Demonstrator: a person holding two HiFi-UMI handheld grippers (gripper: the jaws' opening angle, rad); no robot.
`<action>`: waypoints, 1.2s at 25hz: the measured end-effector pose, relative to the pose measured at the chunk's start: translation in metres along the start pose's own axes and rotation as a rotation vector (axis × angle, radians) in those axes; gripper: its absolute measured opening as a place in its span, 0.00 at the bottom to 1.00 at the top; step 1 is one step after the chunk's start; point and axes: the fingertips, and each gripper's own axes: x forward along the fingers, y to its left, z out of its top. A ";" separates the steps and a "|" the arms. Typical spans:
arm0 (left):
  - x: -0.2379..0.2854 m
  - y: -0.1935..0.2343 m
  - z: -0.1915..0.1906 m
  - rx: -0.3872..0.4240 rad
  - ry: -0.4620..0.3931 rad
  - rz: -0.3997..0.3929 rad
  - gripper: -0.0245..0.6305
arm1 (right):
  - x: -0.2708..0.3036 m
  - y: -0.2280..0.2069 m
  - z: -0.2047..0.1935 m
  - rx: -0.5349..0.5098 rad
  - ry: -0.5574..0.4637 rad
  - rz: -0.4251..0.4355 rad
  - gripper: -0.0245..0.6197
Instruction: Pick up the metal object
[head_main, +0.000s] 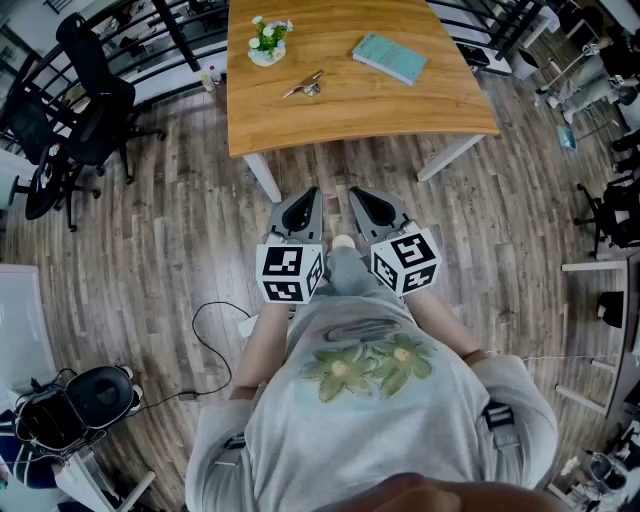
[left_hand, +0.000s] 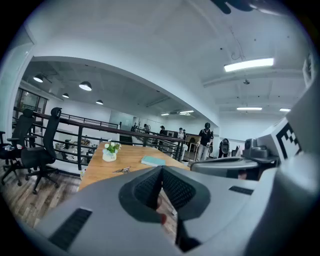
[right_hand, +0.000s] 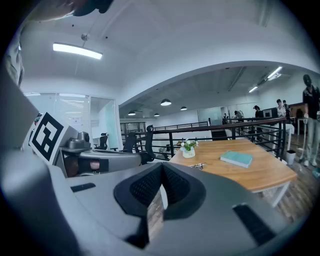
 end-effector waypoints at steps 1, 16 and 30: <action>0.002 0.002 0.000 -0.005 0.000 0.001 0.06 | 0.002 -0.001 0.001 0.014 -0.004 0.004 0.05; 0.040 0.037 -0.001 -0.016 0.039 0.025 0.06 | 0.059 -0.023 0.013 0.083 -0.031 0.050 0.05; 0.123 0.106 0.026 -0.023 0.065 0.062 0.06 | 0.160 -0.075 0.018 0.104 0.046 0.075 0.05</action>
